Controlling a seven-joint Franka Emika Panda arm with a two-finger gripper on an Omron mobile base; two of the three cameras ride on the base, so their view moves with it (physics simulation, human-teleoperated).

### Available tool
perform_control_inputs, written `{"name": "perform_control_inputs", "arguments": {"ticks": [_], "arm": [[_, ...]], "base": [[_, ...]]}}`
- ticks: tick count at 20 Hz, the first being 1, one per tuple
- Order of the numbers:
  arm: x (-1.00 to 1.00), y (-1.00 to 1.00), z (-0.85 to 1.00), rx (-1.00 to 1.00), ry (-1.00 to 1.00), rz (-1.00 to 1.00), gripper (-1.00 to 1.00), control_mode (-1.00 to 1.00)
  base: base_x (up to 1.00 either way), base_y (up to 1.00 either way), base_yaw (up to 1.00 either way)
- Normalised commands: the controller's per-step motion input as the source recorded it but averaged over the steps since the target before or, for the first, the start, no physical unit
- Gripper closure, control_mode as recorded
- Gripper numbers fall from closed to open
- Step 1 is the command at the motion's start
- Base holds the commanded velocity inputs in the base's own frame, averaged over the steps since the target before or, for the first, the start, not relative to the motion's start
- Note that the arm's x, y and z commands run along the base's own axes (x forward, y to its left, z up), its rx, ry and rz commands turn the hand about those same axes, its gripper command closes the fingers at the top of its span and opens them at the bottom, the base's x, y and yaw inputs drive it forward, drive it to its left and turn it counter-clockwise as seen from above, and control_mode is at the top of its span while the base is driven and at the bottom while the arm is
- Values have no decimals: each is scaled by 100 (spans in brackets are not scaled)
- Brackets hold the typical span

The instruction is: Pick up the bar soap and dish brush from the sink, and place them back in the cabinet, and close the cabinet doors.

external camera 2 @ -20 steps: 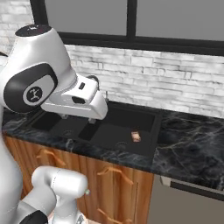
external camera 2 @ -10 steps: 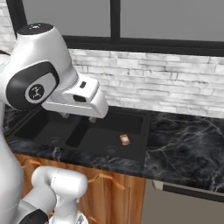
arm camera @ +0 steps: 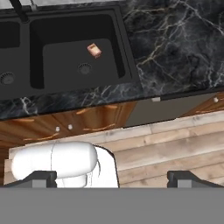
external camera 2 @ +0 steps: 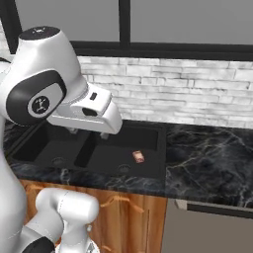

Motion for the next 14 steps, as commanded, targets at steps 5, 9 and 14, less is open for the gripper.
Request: {"name": "perform_control_inputs", "arguments": {"ticks": [5,9,14], "arm": [[0,0,0,0,0,0,-100,100],[0,0,0,0,0,0,-100,100],[0,0,0,0,0,0,-100,100]], "base": [[16,21,-5],[29,4,2],[41,0,12]]}}
